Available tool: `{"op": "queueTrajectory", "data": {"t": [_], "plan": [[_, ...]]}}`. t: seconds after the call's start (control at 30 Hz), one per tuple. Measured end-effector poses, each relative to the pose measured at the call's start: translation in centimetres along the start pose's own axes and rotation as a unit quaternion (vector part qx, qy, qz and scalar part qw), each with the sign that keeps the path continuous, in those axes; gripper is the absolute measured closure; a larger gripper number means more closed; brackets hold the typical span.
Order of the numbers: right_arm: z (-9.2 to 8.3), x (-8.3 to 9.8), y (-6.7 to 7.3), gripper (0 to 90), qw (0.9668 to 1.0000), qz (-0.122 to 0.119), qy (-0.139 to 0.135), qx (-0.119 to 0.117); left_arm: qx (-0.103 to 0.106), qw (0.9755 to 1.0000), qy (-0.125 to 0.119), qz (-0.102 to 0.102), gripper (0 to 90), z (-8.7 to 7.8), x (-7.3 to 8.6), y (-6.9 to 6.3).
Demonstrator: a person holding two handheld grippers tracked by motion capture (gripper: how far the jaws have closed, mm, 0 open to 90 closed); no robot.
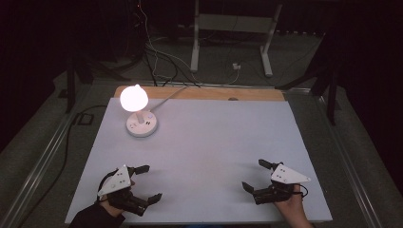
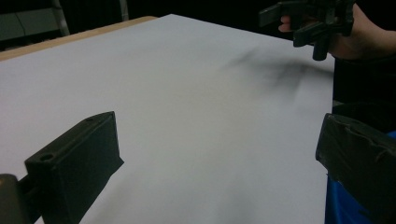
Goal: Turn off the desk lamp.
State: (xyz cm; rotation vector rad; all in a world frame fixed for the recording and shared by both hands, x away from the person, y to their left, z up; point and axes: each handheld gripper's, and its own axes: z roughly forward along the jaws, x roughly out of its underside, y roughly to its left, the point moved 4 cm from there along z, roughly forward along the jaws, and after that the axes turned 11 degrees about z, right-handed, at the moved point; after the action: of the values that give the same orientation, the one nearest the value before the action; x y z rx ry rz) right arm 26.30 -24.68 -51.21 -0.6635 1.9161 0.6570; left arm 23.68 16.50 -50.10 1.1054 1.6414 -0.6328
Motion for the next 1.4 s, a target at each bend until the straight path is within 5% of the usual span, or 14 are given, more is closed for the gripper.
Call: {"op": "queueTrajectory", "data": {"t": [0.77, 1.4], "plan": [[0.1, 0.1, 0.1, 0.0, 1.0000, 0.005, 0.001, -0.002, -0.045, 0.9989, 0.000, -0.011, 0.5, 0.6, -2.2, 1.7], [0.0, 0.2, 0.0, 0.0, 1.0000, 0.007, 0.002, -0.002, -0.094, 0.9952, 0.017, -0.019, 0.5, 1.7, -2.3, 4.3]]}}
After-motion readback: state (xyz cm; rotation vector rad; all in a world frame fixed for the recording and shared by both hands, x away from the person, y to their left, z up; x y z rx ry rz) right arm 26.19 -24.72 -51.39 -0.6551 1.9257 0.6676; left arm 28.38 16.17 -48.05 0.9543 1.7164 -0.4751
